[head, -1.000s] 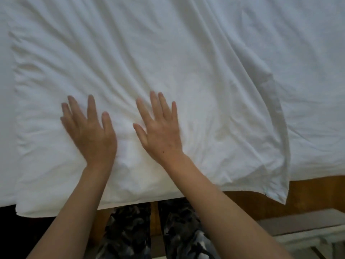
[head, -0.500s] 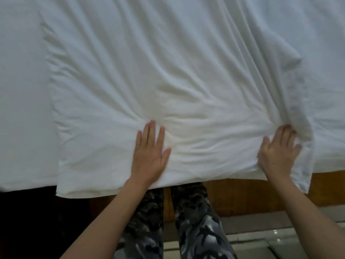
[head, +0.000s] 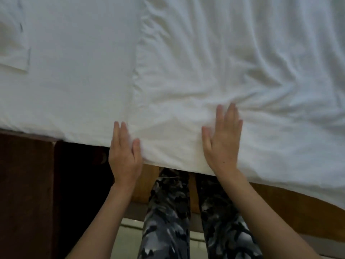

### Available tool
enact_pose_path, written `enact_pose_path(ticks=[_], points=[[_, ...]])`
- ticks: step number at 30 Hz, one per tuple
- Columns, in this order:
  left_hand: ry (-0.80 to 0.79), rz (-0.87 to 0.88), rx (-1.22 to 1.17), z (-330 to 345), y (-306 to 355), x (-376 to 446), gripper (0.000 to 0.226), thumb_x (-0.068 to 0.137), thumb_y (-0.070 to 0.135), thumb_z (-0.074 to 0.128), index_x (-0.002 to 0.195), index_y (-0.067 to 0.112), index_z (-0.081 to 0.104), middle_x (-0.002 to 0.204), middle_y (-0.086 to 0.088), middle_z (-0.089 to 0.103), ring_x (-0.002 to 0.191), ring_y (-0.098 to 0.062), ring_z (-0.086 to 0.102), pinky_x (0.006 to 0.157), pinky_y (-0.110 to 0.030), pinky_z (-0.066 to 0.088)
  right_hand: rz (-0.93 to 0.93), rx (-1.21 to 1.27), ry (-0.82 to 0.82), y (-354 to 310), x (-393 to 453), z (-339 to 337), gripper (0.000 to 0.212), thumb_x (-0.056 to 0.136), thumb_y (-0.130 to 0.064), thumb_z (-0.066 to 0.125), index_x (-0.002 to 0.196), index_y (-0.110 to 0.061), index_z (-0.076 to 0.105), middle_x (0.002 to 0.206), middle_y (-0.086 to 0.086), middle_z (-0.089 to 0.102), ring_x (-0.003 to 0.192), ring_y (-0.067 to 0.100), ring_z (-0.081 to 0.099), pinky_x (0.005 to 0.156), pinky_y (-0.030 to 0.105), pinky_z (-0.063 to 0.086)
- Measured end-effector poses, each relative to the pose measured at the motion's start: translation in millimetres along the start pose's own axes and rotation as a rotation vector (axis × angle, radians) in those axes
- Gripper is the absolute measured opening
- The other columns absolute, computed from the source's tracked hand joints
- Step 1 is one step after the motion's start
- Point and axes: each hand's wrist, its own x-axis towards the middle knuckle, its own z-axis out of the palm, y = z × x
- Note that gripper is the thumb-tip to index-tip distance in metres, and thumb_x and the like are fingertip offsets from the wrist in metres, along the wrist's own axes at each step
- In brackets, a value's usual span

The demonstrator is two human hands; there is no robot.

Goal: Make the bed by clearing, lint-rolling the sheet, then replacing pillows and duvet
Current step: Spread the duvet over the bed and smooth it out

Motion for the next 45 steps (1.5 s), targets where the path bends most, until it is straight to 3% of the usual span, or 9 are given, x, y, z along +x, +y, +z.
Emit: enact_pose_path(ticks=[4,10,16,24,29,32,35,40,45], points=[[-0.138,0.025,-0.074,-21,-40,-27,0.052,0.098,0.03,0.038,0.138,-0.002,0.049,0.1,-0.018,0.07,0.075,-0.036,0.067,0.06,-0.032,0.048,-0.378,-0.116,-0.179,-53,-32,43,0.06,0.098,-0.037,0.041,0.149,-0.01,0.024,0.157,0.025,0.014,0.147,0.035,0.007,0.118,0.051,0.011],[-0.048,0.119,-0.057,-21,-68,-38,0.029,0.089,0.016,0.055,0.11,0.0,0.067,0.101,-0.01,0.071,0.088,-0.023,0.069,0.075,-0.022,0.049,-0.515,-0.01,-0.119,-89,-56,67,0.05,0.093,-0.022,0.056,0.139,-0.011,0.039,0.153,0.024,0.027,0.145,0.033,0.019,0.117,0.051,0.022],[0.075,0.138,-0.043,-15,-56,-22,0.024,0.088,0.007,0.051,0.065,0.008,0.052,0.061,-0.003,0.048,0.052,-0.017,0.042,0.05,-0.021,0.023,-0.522,0.03,-0.037,-88,-50,73,0.045,0.093,-0.017,0.056,0.135,-0.007,0.043,0.149,0.024,0.033,0.143,0.033,0.027,0.114,0.051,0.028],[0.022,-0.158,-0.074,-13,-78,-99,0.028,0.088,0.005,0.039,0.061,0.01,0.043,0.061,0.005,0.029,0.049,-0.013,0.025,0.049,-0.014,0.011,-0.581,-0.035,-0.075,-90,-58,69,0.043,0.094,-0.017,0.053,0.134,-0.007,0.043,0.149,0.025,0.034,0.142,0.034,0.027,0.115,0.05,0.025],[-0.044,-0.145,0.103,-7,-96,-86,0.033,0.095,0.006,0.049,0.062,0.011,0.048,0.058,0.005,0.034,0.048,-0.011,0.031,0.045,-0.017,0.011,-0.608,-0.078,-0.109,-85,-53,65,0.045,0.094,-0.02,0.053,0.137,-0.008,0.046,0.151,0.023,0.031,0.144,0.033,0.023,0.115,0.051,0.024],[0.02,-0.356,0.099,-13,-104,-81,0.025,0.096,0.008,0.058,0.071,0.008,0.057,0.064,0.0,0.045,0.053,-0.014,0.04,0.047,-0.021,0.02,-0.604,-0.072,-0.019,-88,-38,56,0.048,0.095,-0.022,0.051,0.139,-0.012,0.038,0.151,0.024,0.031,0.143,0.035,0.023,0.117,0.051,0.02],[0.118,-0.372,0.031,-18,-84,-58,0.016,0.099,0.012,0.05,0.099,0.003,0.064,0.094,-0.012,0.062,0.081,-0.024,0.056,0.065,-0.027,0.039,-0.522,-0.039,0.141,-98,-10,44,0.048,0.096,-0.024,0.049,0.141,-0.012,0.037,0.15,0.025,0.032,0.142,0.037,0.024,0.117,0.05,0.019],[0.227,-0.047,-0.147,-14,-9,18,0.033,0.1,0.018,0.045,0.124,-0.001,0.056,0.134,-0.023,0.052,0.123,-0.034,0.045,0.104,-0.036,0.036,-0.23,-0.011,0.273,-92,48,26,0.054,0.097,-0.029,0.044,0.147,-0.013,0.034,0.155,0.021,0.025,0.144,0.034,0.019,0.117,0.046,0.014],[-0.004,0.318,0.041,7,45,61,0.045,0.101,0.025,0.042,0.143,0.009,0.044,0.153,-0.021,0.033,0.141,-0.034,0.029,0.116,-0.046,0.029,-0.223,-0.177,0.038,-58,39,42,0.054,0.097,-0.029,0.034,0.147,-0.009,0.035,0.153,0.023,0.028,0.143,0.035,0.025,0.114,0.052,0.025]])
